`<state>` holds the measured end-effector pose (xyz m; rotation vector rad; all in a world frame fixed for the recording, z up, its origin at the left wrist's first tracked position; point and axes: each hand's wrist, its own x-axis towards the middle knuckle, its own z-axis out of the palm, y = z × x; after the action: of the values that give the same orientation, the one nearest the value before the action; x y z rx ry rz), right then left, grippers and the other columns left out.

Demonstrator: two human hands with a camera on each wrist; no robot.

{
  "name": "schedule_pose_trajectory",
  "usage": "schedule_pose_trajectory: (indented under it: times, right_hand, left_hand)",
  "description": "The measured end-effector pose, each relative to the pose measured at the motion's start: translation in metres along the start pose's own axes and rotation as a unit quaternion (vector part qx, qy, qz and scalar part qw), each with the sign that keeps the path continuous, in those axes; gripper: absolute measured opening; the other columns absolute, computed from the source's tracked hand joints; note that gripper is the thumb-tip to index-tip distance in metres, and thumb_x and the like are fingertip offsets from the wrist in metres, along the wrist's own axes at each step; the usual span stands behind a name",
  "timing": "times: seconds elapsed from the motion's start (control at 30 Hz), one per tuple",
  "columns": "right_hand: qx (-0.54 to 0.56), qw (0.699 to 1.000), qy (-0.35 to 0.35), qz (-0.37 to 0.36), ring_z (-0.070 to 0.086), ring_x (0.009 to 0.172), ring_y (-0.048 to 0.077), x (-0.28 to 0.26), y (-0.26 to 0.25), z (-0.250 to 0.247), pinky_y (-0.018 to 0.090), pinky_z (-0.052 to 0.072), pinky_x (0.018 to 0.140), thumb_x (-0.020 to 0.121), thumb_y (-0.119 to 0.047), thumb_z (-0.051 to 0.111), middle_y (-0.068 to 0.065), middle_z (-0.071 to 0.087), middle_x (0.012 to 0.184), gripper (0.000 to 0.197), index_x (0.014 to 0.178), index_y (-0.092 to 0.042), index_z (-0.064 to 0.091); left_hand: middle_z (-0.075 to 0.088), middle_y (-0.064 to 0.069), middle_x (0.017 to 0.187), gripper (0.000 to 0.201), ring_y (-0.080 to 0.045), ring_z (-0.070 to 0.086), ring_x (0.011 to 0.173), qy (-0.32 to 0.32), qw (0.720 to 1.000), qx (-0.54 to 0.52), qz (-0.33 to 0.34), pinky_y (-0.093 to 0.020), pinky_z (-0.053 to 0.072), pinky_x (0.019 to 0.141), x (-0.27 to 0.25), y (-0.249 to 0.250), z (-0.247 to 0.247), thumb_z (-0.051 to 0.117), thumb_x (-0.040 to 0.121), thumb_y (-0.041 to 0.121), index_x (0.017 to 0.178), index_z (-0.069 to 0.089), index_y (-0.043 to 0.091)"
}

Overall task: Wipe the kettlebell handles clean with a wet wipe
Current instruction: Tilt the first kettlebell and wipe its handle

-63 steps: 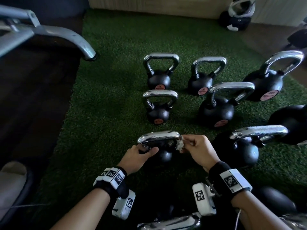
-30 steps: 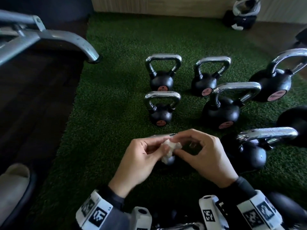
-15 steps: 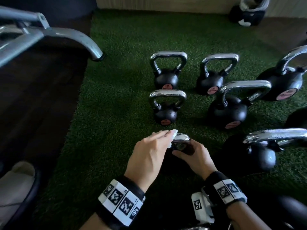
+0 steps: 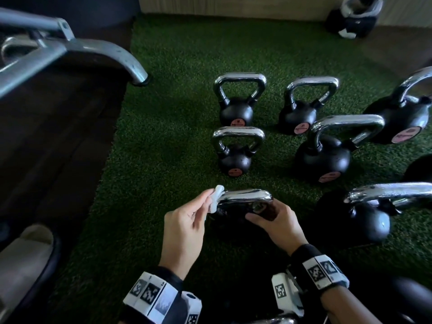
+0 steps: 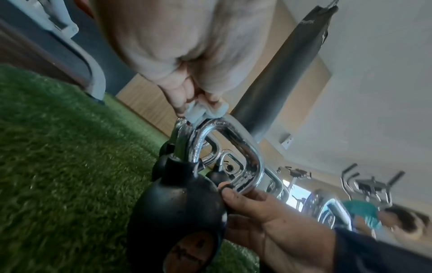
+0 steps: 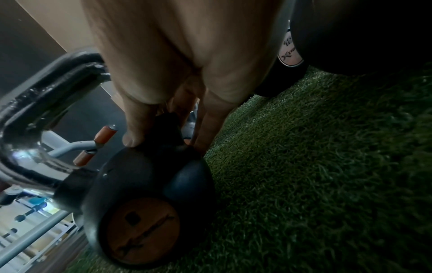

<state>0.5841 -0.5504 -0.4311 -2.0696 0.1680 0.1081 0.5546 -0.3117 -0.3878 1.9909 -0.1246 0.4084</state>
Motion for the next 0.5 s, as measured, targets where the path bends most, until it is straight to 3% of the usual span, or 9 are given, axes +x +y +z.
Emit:
schedule_pose_trajectory:
  times: [0.13,0.23,0.3,0.37,0.43,0.5]
  right_hand:
    - [0.01,1.0,0.0,-0.003,0.069,0.081,-0.011,-0.001,0.001,0.001,0.008,0.049,0.072,0.071,-0.033,0.093,-0.031,0.073,0.085,0.03,0.088,-0.043,0.07]
    - [0.02,1.0,-0.002,-0.003,0.069,0.079,-0.011,0.001,0.002,0.0,0.008,0.049,0.07,0.07,-0.033,0.093,-0.031,0.074,0.085,0.03,0.088,-0.041,0.07]
    - [0.026,1.0,0.002,-0.002,0.069,0.078,-0.01,0.0,0.004,0.0,0.011,0.05,0.072,0.07,-0.032,0.093,-0.03,0.074,0.085,0.029,0.088,-0.039,0.071]
    - [0.028,1.0,0.005,-0.002,0.07,0.079,-0.009,0.0,0.007,0.001,0.015,0.052,0.076,0.069,-0.032,0.093,-0.03,0.074,0.085,0.029,0.087,-0.038,0.071]
    - [0.033,0.999,0.008,-0.001,0.07,0.079,-0.009,0.0,0.007,0.001,0.018,0.053,0.078,0.069,-0.032,0.094,-0.03,0.074,0.084,0.029,0.085,-0.039,0.071]
    - [0.028,1.0,0.01,-0.002,0.069,0.079,-0.01,0.0,0.005,-0.001,0.018,0.053,0.077,0.069,-0.033,0.094,-0.03,0.074,0.082,0.029,0.084,-0.039,0.07]
  left_hand:
    - [0.076,0.005,0.119,0.03,-0.01,0.071,0.113,-0.007,0.987,-0.13,-0.096,-0.032,0.059,0.095,-0.005,-0.016,0.001,0.059,0.099,0.015,0.127,0.07,0.016]
    - [0.076,0.008,0.117,0.029,-0.011,0.071,0.114,-0.034,0.963,-0.2,-0.179,-0.038,0.058,0.096,-0.009,-0.024,0.001,0.059,0.1,0.015,0.125,0.07,0.024]
    - [0.076,0.014,0.115,0.028,-0.007,0.07,0.114,-0.056,0.966,-0.17,-0.188,-0.035,0.056,0.1,-0.012,-0.033,0.004,0.063,0.099,0.013,0.123,0.072,0.023]
    - [0.075,0.026,0.106,0.027,0.0,0.069,0.112,-0.07,0.974,-0.122,-0.178,-0.022,0.054,0.1,-0.017,-0.038,0.008,0.065,0.097,0.01,0.116,0.072,0.029]
    - [0.075,0.023,0.107,0.024,-0.001,0.069,0.113,-0.067,0.978,-0.102,-0.172,-0.015,0.051,0.098,-0.018,-0.04,0.01,0.067,0.097,0.013,0.116,0.074,0.027]
    - [0.079,0.011,0.105,0.018,-0.006,0.073,0.106,-0.09,0.976,-0.106,-0.166,-0.019,0.054,0.096,-0.018,-0.036,0.009,0.069,0.096,0.02,0.112,0.078,0.018]
